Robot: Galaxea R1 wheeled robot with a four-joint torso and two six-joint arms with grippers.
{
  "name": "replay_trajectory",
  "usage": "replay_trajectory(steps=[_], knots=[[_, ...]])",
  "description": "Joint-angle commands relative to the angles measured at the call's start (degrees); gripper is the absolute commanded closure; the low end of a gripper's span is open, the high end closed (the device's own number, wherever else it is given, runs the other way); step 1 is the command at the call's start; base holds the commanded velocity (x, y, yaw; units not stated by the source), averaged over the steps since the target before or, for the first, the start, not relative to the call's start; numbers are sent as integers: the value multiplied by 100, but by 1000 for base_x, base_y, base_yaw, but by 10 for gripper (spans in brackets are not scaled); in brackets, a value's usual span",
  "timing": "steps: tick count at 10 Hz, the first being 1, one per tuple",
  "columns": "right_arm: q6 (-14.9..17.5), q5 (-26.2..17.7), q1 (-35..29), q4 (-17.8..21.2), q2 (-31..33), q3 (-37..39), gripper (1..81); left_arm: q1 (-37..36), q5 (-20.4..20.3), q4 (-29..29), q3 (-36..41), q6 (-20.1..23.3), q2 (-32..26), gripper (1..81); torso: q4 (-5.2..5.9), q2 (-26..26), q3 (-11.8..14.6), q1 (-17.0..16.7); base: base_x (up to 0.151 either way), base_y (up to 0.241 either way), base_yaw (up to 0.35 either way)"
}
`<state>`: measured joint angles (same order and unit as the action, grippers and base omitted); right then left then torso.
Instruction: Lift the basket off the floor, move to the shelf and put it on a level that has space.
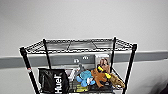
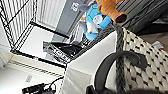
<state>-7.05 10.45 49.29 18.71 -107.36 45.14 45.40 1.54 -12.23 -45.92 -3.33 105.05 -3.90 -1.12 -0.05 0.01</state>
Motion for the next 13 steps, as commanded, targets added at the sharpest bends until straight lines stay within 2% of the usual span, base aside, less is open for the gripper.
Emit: replay_trajectory(steps=[1,4,9,13], knots=[[-7,-52,-801,159,256,-428,811,-826,39,10,505,-97,-378,811,0,0,0,0,0,0,0],[-7,-131,-1397,554,353,-594,811,-1299,75,10,742,-378,-668,811,0,0,0,0,0,0,0],[-7,-245,-2058,950,617,-912,811,-2038,145,1,1137,-774,-923,811,0,0,0,0,0,0,0],[-16,-332,-2752,1441,818,-1167,811,-2609,339,-34,1270,-1222,-1011,811,0,0,0,0,0,0,0]])
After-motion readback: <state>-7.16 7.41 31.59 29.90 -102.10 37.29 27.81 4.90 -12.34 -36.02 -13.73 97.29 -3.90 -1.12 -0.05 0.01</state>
